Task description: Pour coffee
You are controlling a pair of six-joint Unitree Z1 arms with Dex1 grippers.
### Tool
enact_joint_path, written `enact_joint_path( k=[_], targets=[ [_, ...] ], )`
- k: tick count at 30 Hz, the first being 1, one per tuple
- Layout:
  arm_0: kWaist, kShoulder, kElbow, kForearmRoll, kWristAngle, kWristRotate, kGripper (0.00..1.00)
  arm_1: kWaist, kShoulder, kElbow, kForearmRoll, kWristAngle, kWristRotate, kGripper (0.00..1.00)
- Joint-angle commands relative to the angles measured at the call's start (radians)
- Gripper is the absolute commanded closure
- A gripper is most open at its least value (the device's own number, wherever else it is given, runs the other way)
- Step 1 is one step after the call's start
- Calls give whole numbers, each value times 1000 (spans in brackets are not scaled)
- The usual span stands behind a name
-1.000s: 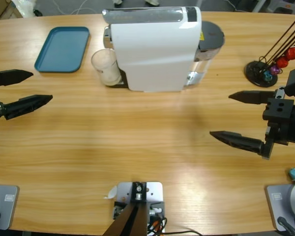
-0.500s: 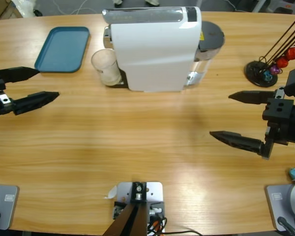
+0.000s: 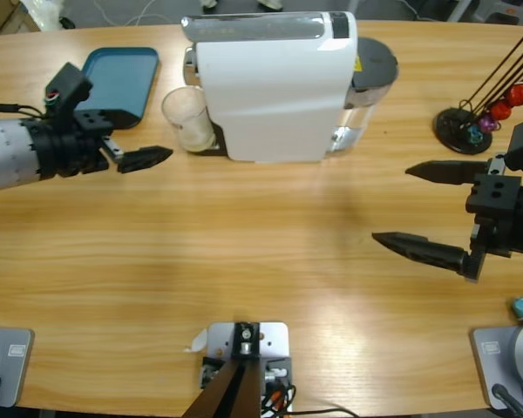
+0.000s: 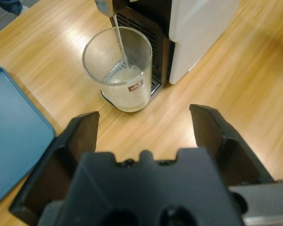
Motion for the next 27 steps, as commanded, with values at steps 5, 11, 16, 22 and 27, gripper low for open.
enact_joint_path(
  k=[5,11,16,22,27],
  targets=[
    [40,186,-110,-23,-13,19,110,14,-25,32,-5,5,-10,0],
    [53,251,-164,-7,-40,21,110,14,-24,32,-5,3,-10,0],
    [53,291,-186,-4,-70,21,113,14,-19,32,-5,-1,-10,0],
    [64,330,-210,-4,-85,28,115,14,-17,32,-5,-4,-9,0],
    [77,351,-231,-4,-96,41,187,14,-12,32,-6,-4,-9,0]
  ],
)
